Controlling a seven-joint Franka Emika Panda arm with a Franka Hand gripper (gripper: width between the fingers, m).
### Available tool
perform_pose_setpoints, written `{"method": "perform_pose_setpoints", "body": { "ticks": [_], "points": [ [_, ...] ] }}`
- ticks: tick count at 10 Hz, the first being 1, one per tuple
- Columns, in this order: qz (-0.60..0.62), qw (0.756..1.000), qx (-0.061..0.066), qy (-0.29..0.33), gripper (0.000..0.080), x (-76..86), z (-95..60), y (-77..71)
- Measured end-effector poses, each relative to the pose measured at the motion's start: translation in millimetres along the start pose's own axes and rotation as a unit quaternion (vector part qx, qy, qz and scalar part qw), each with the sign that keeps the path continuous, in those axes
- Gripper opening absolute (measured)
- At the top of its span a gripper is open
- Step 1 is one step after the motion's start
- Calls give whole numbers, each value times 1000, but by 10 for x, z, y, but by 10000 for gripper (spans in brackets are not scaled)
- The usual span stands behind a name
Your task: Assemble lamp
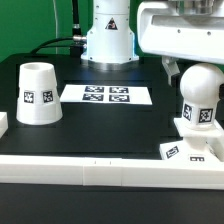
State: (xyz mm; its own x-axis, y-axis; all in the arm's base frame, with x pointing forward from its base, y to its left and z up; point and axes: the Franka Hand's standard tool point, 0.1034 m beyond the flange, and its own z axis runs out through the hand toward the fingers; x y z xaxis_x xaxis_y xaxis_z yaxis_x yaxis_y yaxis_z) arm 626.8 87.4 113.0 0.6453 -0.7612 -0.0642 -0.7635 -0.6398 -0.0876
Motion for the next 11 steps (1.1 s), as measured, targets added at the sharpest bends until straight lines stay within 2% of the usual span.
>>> {"method": "perform_pose_setpoints", "body": {
  "ticks": [3, 6, 10, 11],
  "points": [
    [-160, 987, 5, 4, 696, -34, -41, -52],
    [-281, 960, 5, 5, 699, -63, -41, -65],
    [-414, 910, 3, 5, 699, -49, -32, -52],
    [-475, 880, -12, 10, 699, -58, -31, -49]
  ]
}}
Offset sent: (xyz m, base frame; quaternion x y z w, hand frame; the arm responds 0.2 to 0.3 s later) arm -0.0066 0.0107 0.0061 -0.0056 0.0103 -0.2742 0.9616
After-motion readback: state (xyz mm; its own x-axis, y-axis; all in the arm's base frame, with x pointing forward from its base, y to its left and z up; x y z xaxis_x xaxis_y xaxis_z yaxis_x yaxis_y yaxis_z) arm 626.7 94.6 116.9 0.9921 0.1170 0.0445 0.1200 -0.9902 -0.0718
